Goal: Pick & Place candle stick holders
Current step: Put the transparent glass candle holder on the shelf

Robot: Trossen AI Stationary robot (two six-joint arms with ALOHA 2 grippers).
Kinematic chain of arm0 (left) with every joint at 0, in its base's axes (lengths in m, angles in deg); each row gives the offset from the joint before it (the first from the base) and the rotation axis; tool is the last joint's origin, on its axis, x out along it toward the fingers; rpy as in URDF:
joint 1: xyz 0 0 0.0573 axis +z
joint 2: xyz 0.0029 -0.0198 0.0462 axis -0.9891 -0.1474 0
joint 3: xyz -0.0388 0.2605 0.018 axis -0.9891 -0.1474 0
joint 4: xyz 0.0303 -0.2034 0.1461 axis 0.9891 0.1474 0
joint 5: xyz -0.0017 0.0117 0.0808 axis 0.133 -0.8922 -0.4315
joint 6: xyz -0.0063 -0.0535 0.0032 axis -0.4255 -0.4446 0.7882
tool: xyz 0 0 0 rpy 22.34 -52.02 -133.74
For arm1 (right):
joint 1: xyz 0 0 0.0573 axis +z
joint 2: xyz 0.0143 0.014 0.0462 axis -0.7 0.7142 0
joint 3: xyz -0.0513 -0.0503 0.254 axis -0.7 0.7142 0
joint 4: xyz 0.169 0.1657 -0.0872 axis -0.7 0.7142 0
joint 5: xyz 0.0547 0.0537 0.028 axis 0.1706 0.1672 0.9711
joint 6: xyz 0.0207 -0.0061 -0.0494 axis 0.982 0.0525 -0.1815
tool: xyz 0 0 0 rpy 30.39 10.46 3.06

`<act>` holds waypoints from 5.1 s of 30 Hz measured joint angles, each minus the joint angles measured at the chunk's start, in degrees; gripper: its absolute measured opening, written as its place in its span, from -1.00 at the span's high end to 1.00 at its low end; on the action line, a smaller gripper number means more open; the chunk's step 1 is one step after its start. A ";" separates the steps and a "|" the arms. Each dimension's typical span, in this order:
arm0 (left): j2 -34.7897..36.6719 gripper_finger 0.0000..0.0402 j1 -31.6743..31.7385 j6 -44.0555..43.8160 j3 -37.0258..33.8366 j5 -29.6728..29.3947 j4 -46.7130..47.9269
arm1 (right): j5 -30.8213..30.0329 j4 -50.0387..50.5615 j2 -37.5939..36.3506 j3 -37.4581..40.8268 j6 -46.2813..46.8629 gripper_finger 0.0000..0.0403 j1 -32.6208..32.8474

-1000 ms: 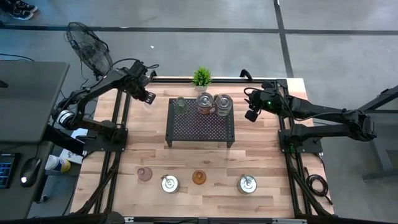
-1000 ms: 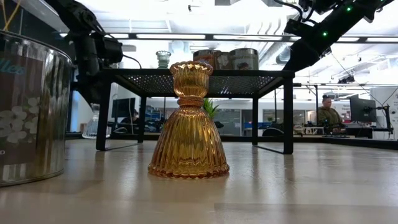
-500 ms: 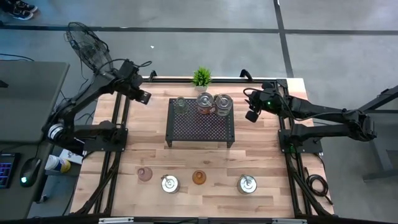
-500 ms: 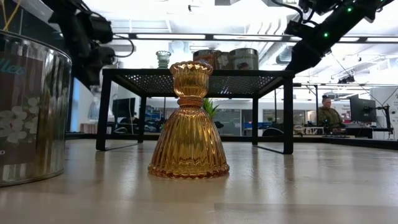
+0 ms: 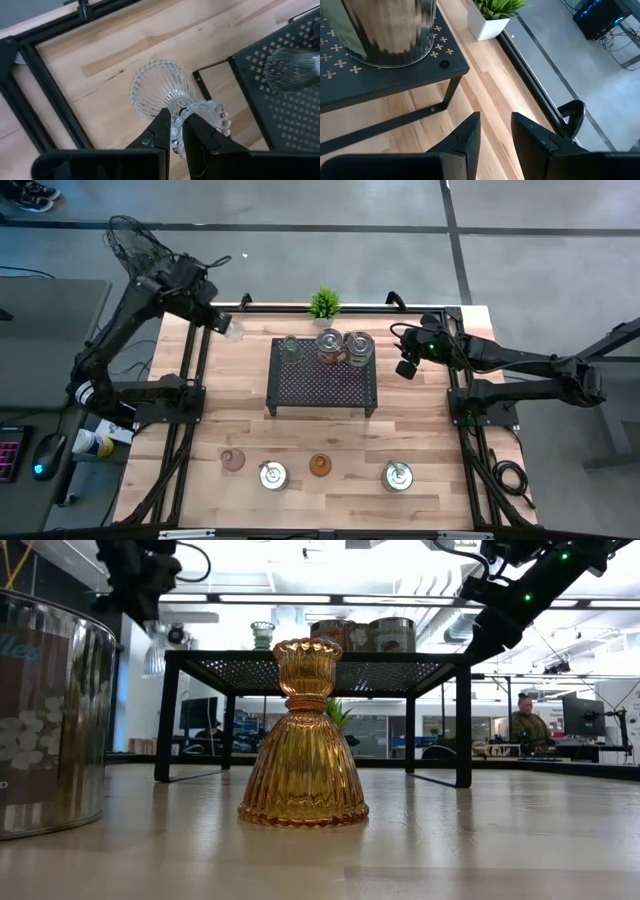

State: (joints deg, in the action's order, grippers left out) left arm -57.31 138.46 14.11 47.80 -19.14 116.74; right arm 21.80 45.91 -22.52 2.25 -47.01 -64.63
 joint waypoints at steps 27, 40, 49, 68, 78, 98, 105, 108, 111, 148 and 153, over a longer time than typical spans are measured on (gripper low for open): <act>-11.74 0.89 -22.27 -4.81 11.50 1.69 4.03 | 0.91 0.15 0.00 0.00 0.05 0.50 -0.01; -12.13 0.89 -30.56 -8.43 11.50 0.12 2.15 | 0.91 0.13 0.00 0.00 1.14 0.50 0.00; -15.17 0.89 -31.12 -8.71 11.50 -1.23 0.57 | 0.90 0.09 0.00 0.00 1.16 0.50 0.00; -19.04 0.89 -31.07 -7.78 11.50 1.64 0.24 | 1.10 0.09 0.00 0.00 1.14 0.50 -0.01; -20.18 0.89 -31.10 -7.91 15.71 5.66 1.78 | 1.10 0.11 0.00 0.00 1.12 0.50 -0.02; -24.21 0.89 -31.92 -9.25 16.75 6.29 3.58 | 1.73 1.20 0.00 0.00 1.10 0.50 0.00; -24.78 0.89 -32.69 -10.53 16.75 7.32 2.40 | 1.73 1.20 0.00 0.00 1.10 0.50 0.00; -25.14 0.89 -33.16 -10.80 16.68 7.77 1.93 | 1.73 1.20 0.00 0.00 1.10 0.50 -0.02; -25.70 0.89 -34.54 -11.04 16.76 8.21 1.94 | 1.76 1.27 0.00 0.00 1.10 0.50 0.00; -25.84 0.68 -35.62 -12.29 16.68 4.47 -1.51 | 2.63 2.15 0.00 0.00 1.14 0.50 0.00; -25.84 0.67 -35.62 -12.31 16.68 5.09 -2.22 | 2.65 2.80 0.00 0.00 1.32 0.50 0.00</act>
State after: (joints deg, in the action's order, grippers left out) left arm -83.15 102.85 1.81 64.48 -14.04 114.52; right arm 24.45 48.71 -22.52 2.25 -45.69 -64.63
